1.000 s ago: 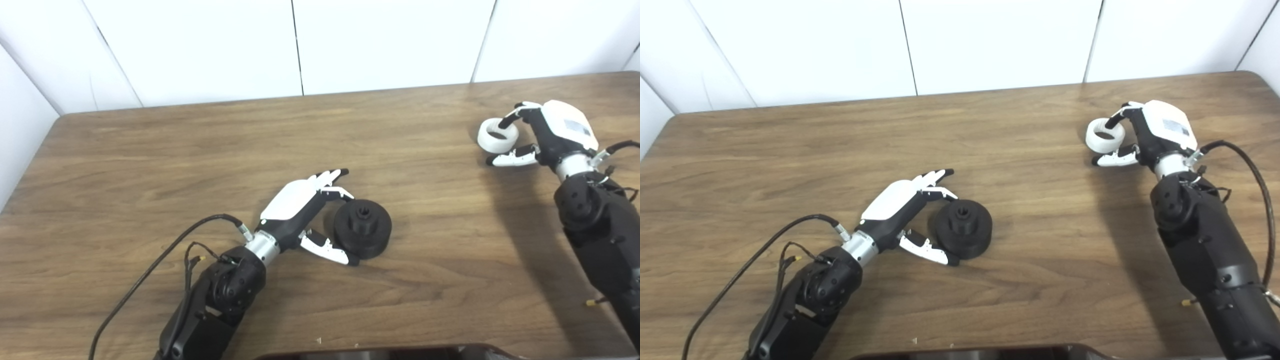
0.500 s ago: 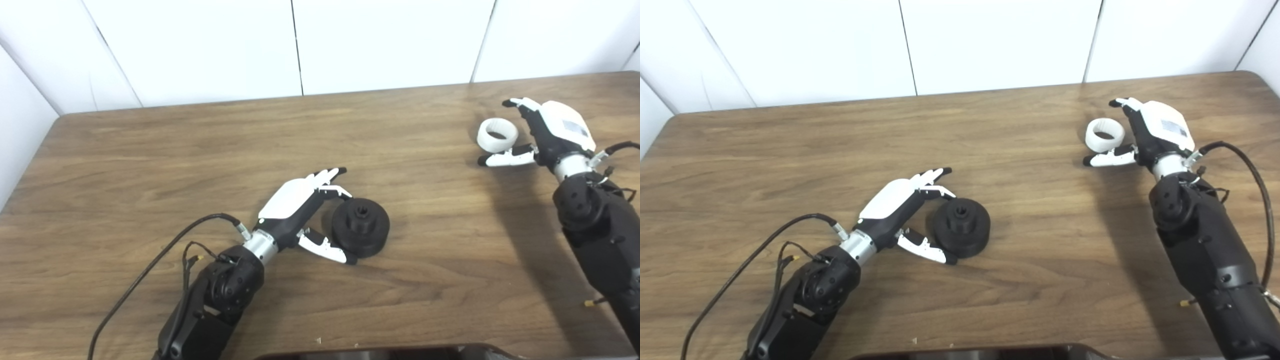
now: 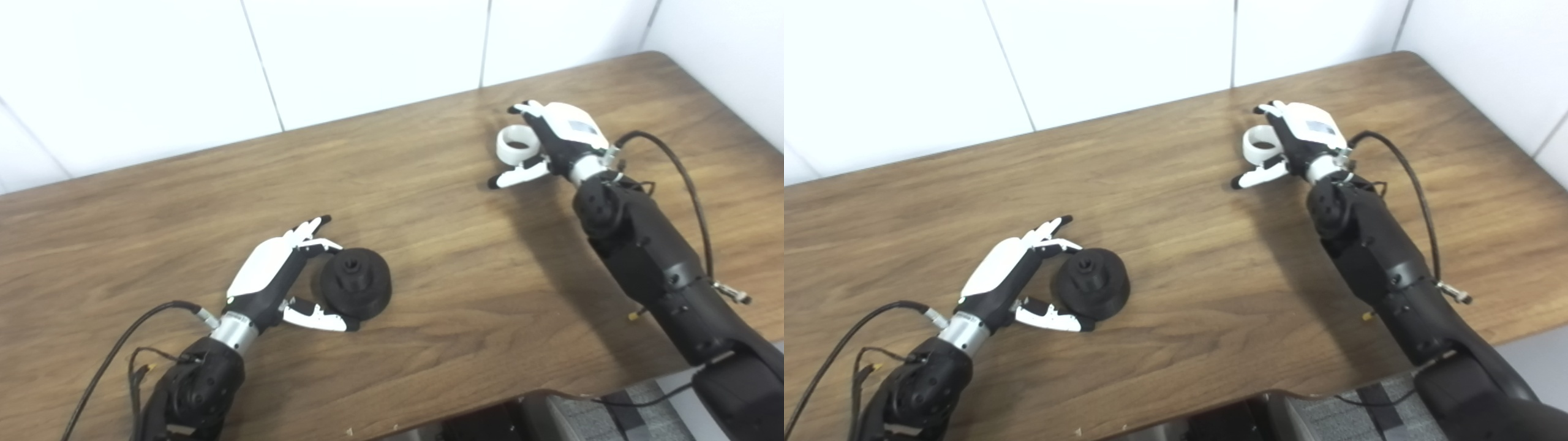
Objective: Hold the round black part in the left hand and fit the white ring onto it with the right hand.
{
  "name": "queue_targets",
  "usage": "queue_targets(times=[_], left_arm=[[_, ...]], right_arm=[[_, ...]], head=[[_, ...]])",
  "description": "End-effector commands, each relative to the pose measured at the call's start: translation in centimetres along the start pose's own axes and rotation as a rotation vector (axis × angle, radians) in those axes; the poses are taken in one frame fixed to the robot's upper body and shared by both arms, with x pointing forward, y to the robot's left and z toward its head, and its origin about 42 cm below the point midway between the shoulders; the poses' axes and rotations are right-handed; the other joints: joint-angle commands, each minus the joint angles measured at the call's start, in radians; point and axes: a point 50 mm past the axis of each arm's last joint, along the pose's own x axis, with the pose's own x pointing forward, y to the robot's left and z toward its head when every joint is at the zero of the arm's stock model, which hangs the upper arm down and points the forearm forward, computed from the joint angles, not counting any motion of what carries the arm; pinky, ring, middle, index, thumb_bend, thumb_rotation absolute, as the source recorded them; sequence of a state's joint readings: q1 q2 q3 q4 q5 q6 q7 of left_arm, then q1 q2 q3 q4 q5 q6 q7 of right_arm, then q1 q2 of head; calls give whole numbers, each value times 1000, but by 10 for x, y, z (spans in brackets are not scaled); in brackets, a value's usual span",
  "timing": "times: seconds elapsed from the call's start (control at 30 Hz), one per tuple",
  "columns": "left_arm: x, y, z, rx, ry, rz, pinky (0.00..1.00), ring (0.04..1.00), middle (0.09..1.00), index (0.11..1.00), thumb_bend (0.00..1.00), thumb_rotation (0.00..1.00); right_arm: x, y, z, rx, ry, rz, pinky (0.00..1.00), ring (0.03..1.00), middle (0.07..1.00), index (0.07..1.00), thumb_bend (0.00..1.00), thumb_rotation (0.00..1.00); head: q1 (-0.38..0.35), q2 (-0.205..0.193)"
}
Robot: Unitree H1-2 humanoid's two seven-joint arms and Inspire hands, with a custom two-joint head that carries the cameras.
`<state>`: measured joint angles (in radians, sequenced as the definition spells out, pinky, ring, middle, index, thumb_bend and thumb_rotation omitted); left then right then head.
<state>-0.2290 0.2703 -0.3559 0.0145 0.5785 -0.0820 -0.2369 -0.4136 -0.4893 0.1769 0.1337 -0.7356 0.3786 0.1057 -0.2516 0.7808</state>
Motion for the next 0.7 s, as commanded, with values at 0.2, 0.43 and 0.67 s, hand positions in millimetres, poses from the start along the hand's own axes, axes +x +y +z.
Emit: queue_targets(times=[0.2, 0.43, 0.67], left_arm=[[4, 18, 7, 25, -50, 50, 1000, 1000, 1000, 640, 947, 349], [2, 16, 7, 17, -55, 52, 1000, 1000, 1000, 637, 950, 346], [-1, 16, 5, 18, -53, 49, 1000, 1000, 1000, 636, 936, 349]], right_arm=[[12, -28, 11, -28, -43, -104, 753, 885, 954, 876, 969, 432], [16, -25, 6, -29, -27, -102, 758, 885, 949, 864, 948, 423], [27, -28, -1, -37, 25, -84, 757, 892, 952, 876, 940, 439]], head=[[8, -3], [12, -6], [12, -7]])
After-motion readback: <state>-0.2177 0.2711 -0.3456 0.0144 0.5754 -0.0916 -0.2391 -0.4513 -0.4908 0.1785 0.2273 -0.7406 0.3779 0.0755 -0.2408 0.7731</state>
